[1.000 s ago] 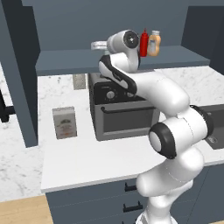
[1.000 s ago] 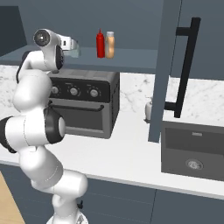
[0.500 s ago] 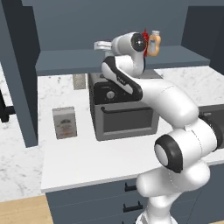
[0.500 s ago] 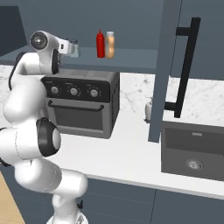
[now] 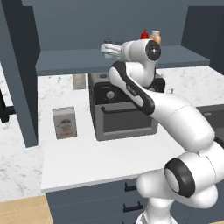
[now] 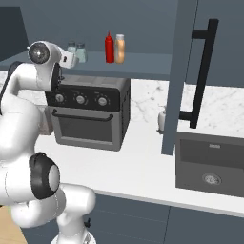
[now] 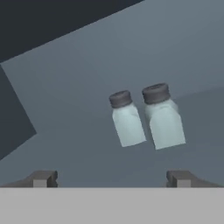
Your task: Put the shaker and condiment bottle from the counter next to their counterparts in the cabinet.
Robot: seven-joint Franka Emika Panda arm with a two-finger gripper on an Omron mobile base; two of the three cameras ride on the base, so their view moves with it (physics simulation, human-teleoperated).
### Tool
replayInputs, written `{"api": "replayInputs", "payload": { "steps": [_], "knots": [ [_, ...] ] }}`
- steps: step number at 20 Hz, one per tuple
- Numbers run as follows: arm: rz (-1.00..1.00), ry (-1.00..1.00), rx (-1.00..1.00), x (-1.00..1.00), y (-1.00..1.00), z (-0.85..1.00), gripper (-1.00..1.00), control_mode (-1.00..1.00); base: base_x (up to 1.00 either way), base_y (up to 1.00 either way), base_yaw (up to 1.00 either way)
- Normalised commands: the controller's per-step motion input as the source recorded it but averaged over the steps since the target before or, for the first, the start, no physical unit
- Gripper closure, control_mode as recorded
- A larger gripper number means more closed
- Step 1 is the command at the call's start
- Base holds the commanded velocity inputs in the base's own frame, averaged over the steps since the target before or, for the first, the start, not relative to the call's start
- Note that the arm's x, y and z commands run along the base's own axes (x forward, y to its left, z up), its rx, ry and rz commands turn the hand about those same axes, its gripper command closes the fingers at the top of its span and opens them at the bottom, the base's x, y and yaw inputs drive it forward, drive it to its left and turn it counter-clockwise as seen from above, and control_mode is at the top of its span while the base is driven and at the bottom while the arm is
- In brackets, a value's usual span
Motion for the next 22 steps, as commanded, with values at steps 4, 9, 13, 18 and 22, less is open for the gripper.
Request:
{"api": "replayInputs", "payload": {
  "steps": [4, 9, 13, 18, 22],
  "knots": [
    [0.00, -0.01, 0.14, -0.88, -0.17, 0.00, -1.00, -1.00, 0.00, 0.00, 0.00],
    [0.00, 0.00, 0.16, -0.96, -0.18, 0.00, -1.00, -1.00, 0.00, 0.00, 0.00],
    [0.00, 0.00, 0.19, -1.00, -0.16, 0.01, -1.00, -1.00, 0.00, 0.00, 0.00],
    [0.00, 0.00, 0.22, -1.00, -0.20, 0.00, -1.00, -1.00, 0.00, 0.00, 0.00],
    [0.00, 0.00, 0.21, -1.00, -0.14, 0.00, -1.00, -1.00, 0.00, 0.00, 0.00]
  ]
}}
